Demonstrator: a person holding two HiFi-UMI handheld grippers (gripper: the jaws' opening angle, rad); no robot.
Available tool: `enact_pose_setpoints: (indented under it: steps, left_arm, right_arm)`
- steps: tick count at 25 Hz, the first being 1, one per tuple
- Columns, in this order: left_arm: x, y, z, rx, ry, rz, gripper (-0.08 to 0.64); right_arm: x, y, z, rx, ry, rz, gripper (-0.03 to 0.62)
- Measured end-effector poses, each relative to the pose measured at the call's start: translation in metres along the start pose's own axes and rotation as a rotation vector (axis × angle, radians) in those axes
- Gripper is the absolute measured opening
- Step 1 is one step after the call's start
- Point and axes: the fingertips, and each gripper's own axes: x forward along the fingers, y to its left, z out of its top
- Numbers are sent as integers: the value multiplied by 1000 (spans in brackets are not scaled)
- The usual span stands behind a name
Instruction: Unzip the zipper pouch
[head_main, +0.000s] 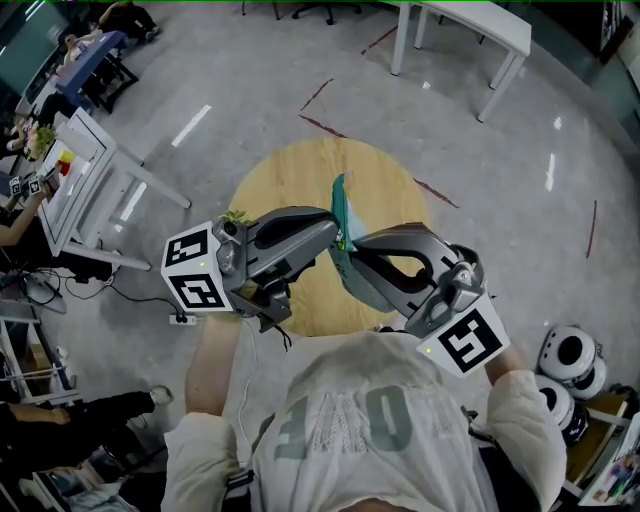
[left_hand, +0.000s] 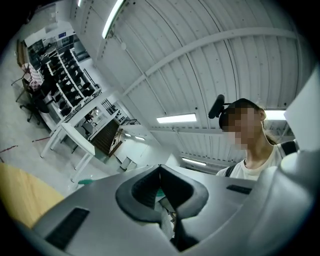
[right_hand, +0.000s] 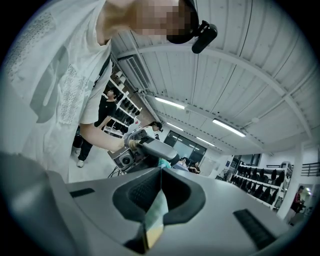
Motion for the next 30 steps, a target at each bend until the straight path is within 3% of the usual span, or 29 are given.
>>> enact_pose_setpoints:
  steps: [4,8,16,23,30]
  left_arm:
    - [-2,6,-1,27,8,42,26]
    - [-22,33,5,45,-26,149,25]
    - [-58,78,16,43,-76,317,25]
    - [-75,100,9,17,-82,379,25]
    - [-74,109,7,10,-81,386,25]
  right_arm:
    - [2,3,1,15,-6,8,34]
    - [-1,7,15,95,-80,24,34]
    - [-8,13,30,109,-119,55,34]
    - [-11,17,26,123,-102,62,34]
    - [-10,13,20,149,-89,54,34]
